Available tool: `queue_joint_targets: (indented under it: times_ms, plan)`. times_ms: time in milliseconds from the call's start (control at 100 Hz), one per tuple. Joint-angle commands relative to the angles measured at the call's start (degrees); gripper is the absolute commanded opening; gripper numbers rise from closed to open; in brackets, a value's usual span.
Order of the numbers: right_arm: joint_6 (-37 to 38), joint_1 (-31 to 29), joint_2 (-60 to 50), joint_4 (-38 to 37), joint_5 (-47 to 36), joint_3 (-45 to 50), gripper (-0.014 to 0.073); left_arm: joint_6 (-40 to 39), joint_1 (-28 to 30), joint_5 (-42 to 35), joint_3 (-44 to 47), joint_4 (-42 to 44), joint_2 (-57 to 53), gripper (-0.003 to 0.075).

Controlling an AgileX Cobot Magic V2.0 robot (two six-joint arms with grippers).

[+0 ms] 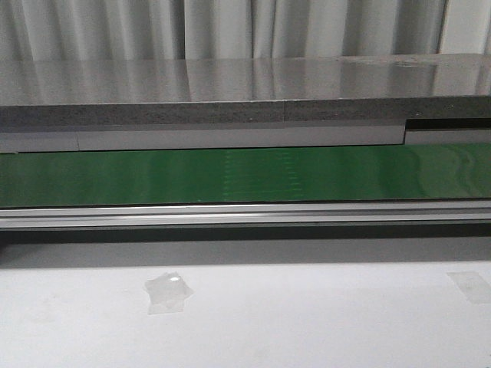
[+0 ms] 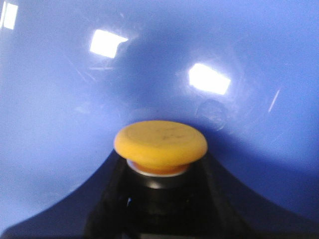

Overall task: Move button from left to right
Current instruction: 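Lift the push-button with the left gripper and carry it over the belt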

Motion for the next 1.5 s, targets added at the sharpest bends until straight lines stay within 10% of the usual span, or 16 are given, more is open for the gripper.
queue_joint_targets:
  times_ms: [0, 1490]
  plan:
    - [-0.2, 0.1, -1.0, 0.0, -4.4, -0.9, -0.0065, 0.0, -0.1, -0.5, -1.3, 0.5, -2.3, -0.002]
    - [-0.2, 0.1, -1.0, 0.0, -4.4, -0.9, -0.0065, 10.3, -10.4, 8.3, -1.5, -6.3, -19.1, -0.002]
